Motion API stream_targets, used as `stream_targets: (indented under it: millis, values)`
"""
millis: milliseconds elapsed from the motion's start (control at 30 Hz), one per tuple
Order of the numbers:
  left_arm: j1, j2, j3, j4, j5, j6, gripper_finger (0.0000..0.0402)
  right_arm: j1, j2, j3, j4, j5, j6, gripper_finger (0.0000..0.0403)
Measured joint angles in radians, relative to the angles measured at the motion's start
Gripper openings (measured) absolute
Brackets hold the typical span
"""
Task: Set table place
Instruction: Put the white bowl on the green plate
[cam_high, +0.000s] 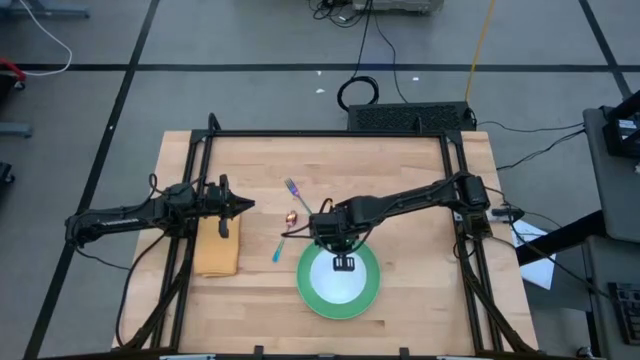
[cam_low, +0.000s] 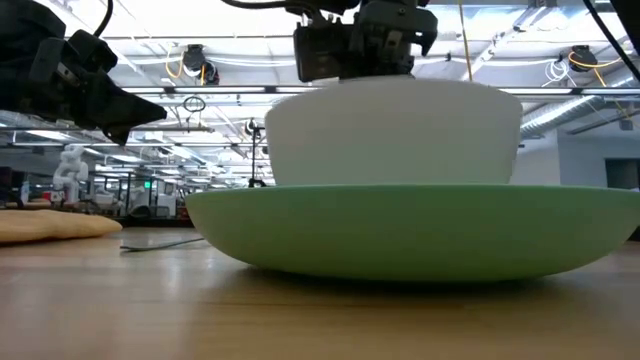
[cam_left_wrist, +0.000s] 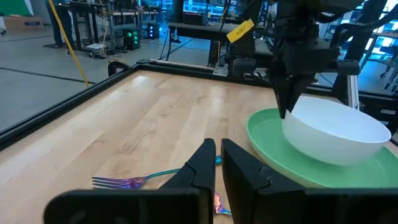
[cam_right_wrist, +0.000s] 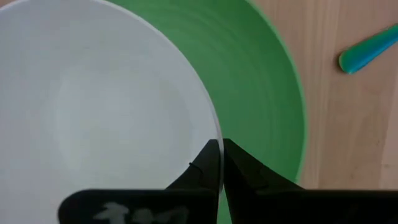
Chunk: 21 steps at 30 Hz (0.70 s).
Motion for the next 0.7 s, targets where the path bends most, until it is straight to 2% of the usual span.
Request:
stream_targets:
  millis: [433, 700]
  values:
    - [0.000, 0.000, 0.000, 0.000, 0.000, 0.000, 0.0031, 0.009, 0.000, -0.047, 0.007, 0.001, 0.154, 0.0000]
    - [0.000, 0.000, 0.000, 0.000, 0.000, -0.005, 0.0031, 0.009, 0.000, -0.076, 0.005, 0.036, 0.180, 0.0000]
